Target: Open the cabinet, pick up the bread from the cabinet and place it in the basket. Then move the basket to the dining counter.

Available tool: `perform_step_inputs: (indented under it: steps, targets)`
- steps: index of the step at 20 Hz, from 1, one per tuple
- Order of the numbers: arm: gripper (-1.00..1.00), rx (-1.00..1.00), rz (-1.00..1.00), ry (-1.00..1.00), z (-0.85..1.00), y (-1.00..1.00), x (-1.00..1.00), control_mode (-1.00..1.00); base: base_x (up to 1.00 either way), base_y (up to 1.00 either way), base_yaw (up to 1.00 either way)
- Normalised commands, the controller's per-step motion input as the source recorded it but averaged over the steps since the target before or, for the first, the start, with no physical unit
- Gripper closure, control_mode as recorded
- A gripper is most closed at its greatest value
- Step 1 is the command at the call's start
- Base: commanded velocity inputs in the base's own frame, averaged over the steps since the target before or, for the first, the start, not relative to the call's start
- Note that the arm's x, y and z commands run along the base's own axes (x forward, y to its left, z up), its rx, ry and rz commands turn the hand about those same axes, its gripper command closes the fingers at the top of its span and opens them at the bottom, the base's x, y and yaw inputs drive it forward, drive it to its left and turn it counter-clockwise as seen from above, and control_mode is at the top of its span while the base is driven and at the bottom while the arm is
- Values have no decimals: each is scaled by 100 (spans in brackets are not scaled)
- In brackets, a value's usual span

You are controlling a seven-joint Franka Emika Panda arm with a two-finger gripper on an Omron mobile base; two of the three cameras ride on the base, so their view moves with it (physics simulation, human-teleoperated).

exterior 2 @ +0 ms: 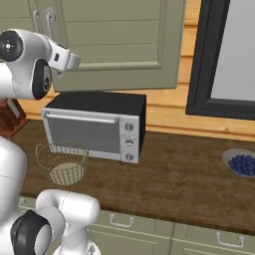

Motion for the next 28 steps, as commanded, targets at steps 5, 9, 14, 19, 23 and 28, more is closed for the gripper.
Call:
perform_step_inputs:
  steps: [5, 9, 14, 19, 23, 28]
  targets:
    - [100, 0, 0, 4, 49, -61, -100, -100, 0, 0, 0]
    - [100, 0, 0, 4, 36, -73, -100, -100, 0, 0, 0]
    - [100, 0, 0, 4, 23, -78, -100, -100, 0, 0, 0]
    - [100, 0, 0, 1, 10, -89, -100, -100, 0, 0, 0]
    - [-100, 0, 0, 14, -40, 0, -74, -100, 0, 0, 0]
    - [-100, 5, -6, 16, -17, -10, -70, -100, 0, 0, 0]
